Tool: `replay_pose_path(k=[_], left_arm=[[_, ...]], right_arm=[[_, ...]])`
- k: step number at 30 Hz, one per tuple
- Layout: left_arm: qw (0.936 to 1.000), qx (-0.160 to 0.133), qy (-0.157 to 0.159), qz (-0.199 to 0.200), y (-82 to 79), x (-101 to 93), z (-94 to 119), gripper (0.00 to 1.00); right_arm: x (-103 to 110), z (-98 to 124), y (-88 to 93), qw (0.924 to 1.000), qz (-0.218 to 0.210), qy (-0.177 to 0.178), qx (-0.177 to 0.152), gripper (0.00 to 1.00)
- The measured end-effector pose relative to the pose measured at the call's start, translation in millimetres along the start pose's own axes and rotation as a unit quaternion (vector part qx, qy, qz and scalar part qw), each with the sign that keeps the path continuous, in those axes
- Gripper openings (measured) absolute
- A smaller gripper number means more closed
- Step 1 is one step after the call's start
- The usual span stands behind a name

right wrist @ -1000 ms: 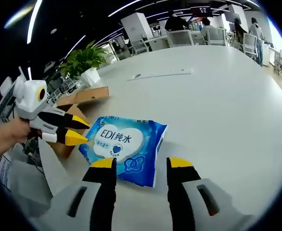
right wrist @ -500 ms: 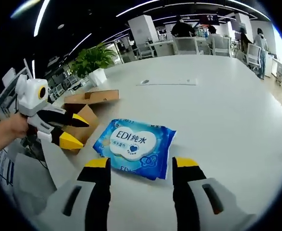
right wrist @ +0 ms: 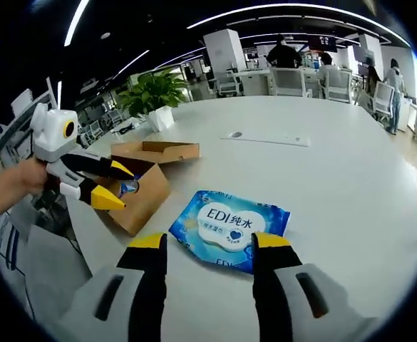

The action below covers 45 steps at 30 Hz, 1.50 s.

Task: Operate the shoe box by opening the lid, removing the specified soft item, and placing it in the target area until the item is outside and the box remains undamaged.

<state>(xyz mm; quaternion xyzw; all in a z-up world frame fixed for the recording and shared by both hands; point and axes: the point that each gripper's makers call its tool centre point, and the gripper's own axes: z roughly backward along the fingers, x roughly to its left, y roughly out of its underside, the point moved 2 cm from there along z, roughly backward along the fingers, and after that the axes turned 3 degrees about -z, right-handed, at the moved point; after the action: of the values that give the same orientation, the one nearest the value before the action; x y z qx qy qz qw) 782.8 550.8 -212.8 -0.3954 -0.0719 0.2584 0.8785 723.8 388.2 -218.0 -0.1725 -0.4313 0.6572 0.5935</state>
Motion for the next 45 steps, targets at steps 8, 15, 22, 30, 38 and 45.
replay_pose_path(k=[8, 15, 22, 30, 38, 45], left_arm=[[0.9999, 0.003, 0.005, -0.013, 7.3, 26.4, 14.5, 0.45], [0.9999, 0.0, 0.004, -0.012, 14.8, 64.2, 28.6, 0.44], [0.9996, 0.014, 0.004, -0.022, 31.1, 100.1, 38.2, 0.43], [0.9981, 0.028, 0.014, -0.054, 44.7, 131.4, 35.5, 0.41], [0.9909, 0.042, 0.048, -0.118, 53.7, 133.3, 15.2, 0.35], [0.9852, 0.042, 0.084, -0.143, 60.6, 131.8, -5.1, 0.29]], right_arm=[[27.8, -13.8, -5.8, 1.0, 0.001, 0.0, 0.001, 0.43], [53.2, -36.0, -12.0, 1.0, 0.001, -0.003, 0.003, 0.43], [84.6, -58.1, -15.2, 0.9999, 0.004, -0.009, 0.009, 0.41], [116.3, -81.3, -30.0, 0.9995, 0.017, -0.024, 0.008, 0.35], [147.2, -104.9, -34.0, 0.9986, 0.03, -0.04, 0.015, 0.31], [168.0, -121.8, -30.8, 0.9977, 0.04, -0.049, 0.024, 0.28]])
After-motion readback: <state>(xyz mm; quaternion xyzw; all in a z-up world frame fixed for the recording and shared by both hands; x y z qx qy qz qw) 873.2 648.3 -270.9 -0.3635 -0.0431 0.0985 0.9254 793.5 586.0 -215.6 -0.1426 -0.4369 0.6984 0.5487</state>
